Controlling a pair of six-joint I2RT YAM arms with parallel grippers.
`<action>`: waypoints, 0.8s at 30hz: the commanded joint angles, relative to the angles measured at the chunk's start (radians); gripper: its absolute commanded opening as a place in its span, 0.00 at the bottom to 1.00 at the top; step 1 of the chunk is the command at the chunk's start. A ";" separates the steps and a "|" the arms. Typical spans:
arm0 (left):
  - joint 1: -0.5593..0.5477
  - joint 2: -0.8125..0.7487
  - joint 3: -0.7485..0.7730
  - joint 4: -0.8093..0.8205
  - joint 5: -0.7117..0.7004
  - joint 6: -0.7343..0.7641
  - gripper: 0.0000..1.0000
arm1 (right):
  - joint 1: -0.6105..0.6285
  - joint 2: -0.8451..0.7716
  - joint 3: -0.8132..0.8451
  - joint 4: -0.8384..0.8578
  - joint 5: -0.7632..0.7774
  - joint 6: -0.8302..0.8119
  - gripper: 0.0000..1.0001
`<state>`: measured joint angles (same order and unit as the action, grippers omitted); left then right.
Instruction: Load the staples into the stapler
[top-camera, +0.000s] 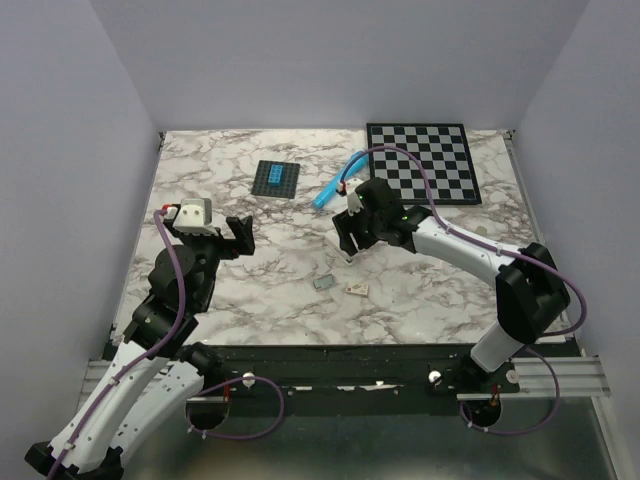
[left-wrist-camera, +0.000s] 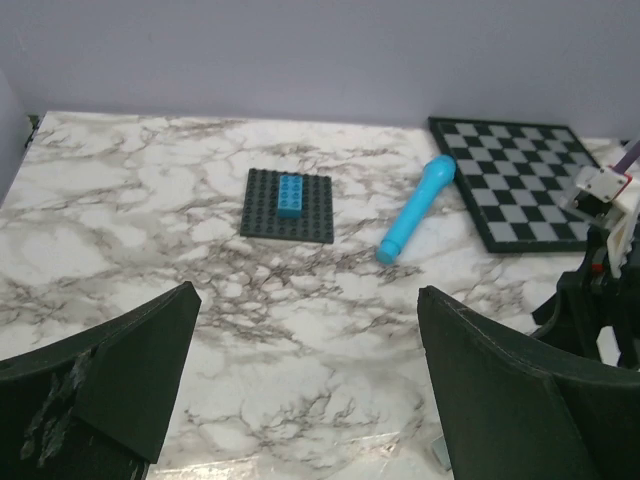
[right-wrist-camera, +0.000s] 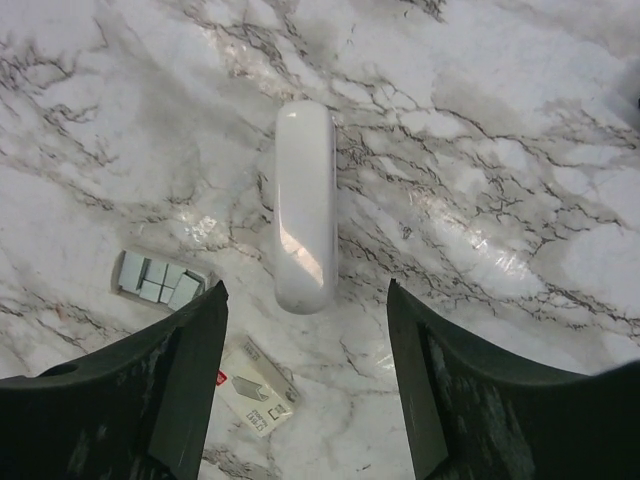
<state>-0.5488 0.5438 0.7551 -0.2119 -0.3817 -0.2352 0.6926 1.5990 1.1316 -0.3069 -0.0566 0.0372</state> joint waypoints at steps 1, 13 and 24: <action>0.007 -0.021 -0.086 -0.050 -0.027 0.089 0.99 | 0.010 0.102 0.092 -0.216 0.038 0.006 0.72; 0.058 -0.039 -0.099 -0.066 0.024 0.099 0.99 | 0.031 0.260 0.273 -0.363 0.051 -0.006 0.58; 0.093 -0.028 -0.100 -0.063 0.069 0.083 0.99 | 0.038 0.325 0.247 -0.374 0.051 -0.017 0.19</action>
<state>-0.4667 0.5152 0.6651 -0.2783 -0.3466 -0.1501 0.7208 1.8786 1.3933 -0.6449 -0.0200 0.0254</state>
